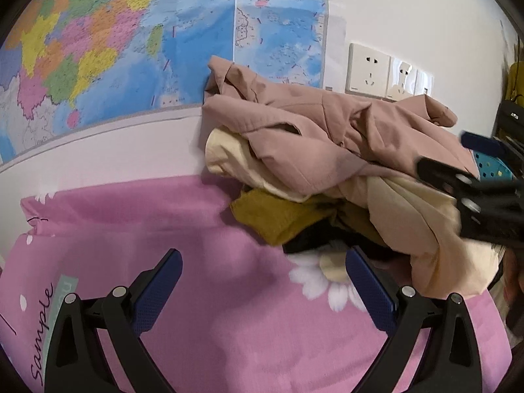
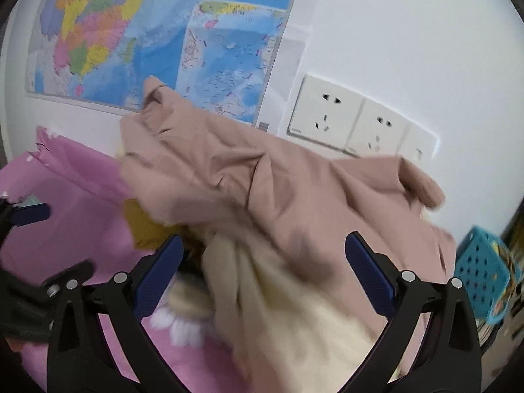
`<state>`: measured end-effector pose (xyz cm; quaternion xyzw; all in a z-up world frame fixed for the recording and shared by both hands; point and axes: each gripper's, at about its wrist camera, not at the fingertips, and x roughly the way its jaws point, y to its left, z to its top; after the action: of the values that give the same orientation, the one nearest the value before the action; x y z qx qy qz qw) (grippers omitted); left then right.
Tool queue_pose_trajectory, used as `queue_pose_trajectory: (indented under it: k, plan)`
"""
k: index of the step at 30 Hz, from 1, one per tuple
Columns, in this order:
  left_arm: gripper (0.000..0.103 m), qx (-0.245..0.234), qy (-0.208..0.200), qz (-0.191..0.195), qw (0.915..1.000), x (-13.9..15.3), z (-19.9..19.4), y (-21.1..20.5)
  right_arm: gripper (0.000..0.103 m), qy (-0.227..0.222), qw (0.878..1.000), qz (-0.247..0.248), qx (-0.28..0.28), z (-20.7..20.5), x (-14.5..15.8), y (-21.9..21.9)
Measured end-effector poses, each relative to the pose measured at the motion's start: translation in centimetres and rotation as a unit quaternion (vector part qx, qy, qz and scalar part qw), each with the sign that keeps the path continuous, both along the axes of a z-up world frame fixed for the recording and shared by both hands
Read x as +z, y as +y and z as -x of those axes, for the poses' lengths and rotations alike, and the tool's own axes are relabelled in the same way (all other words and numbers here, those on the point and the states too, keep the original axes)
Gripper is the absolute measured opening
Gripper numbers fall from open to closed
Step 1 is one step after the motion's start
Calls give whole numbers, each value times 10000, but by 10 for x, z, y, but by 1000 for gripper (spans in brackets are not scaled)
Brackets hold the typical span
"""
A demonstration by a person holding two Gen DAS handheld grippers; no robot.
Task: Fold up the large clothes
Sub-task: 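Reach the right gripper into the pile and grasp the pink jacket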
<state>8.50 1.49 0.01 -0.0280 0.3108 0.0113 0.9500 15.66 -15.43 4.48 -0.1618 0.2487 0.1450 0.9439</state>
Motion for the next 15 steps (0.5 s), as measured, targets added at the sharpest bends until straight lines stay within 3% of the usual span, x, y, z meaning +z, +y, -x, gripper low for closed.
queue_pose_trajectory:
  k: [6, 10, 13, 15]
  plan:
    - [96, 47, -43, -44, 10000, 2, -18, 2, 97, -85, 9991, 399, 98, -48, -9, 21]
    - [96, 50, -35, -90, 9999, 1, -27, 1, 89, 3, 9983, 553, 159, -70, -19, 32]
    - [96, 63, -6, -99, 9999, -2, -33, 3, 60, 170, 9980, 581, 184, -84, -23, 37]
    - [96, 86, -2, -80, 9999, -4, -37, 5, 15, 298, 9978, 507, 295, -87, -19, 36]
